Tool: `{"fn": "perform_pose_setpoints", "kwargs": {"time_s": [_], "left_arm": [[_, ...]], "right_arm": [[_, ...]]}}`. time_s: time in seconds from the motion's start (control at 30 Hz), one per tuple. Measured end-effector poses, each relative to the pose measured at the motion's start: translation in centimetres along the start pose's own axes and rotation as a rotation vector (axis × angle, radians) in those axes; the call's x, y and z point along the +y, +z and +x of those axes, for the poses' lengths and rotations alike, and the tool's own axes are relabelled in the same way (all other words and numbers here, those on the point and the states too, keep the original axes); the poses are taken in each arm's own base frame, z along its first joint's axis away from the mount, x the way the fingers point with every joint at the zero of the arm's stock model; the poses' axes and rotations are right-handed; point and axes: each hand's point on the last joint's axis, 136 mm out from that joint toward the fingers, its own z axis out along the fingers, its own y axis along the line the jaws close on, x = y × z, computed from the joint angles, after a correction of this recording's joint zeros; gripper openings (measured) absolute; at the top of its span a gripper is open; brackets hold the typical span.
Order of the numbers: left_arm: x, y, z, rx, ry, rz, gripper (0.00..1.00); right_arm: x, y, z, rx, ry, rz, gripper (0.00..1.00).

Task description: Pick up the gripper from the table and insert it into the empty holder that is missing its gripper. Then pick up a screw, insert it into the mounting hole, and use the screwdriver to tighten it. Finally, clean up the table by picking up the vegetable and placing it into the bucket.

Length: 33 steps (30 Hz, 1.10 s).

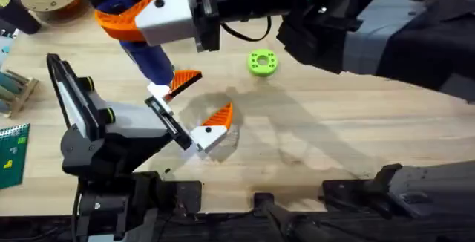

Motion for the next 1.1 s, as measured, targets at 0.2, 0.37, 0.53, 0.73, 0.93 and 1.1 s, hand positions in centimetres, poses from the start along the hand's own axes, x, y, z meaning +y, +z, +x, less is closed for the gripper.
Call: {"fn": "perform_pose_setpoints", "kwargs": {"time_s": [0.2, 0.37, 0.53, 0.73, 0.93, 1.1], "left_arm": [[0.0, 0.0, 0.0, 0.000, 0.000, 0.000, 0.995], [0.0, 0.0, 0.0, 0.000, 0.000, 0.000, 0.994], [0.0, 0.0, 0.0, 0.000, 0.000, 0.000, 0.995], [0.0, 0.0, 0.0, 0.000, 0.000, 0.000, 0.996], [0.0, 0.0, 0.0, 0.000, 0.000, 0.000, 0.996], [0.0, 0.0, 0.0, 0.000, 0.000, 0.000, 0.995]], "right_arm": [[0.1, 0.1, 0.0, 0.000, -0.083, -0.001, 0.007], [-0.1, 0.3, -0.3, -0.008, -0.131, 0.016, 0.007], [0.0, 0.5, -0.4, -0.011, -0.142, 0.021, 0.007], [-0.1, 0.6, -0.2, -0.009, -0.143, 0.025, 0.007], [-0.6, 0.9, 1.1, 0.008, -0.122, 0.034, 0.007], [-0.7, 0.9, 1.1, 0.009, -0.122, 0.041, 0.007]]}}
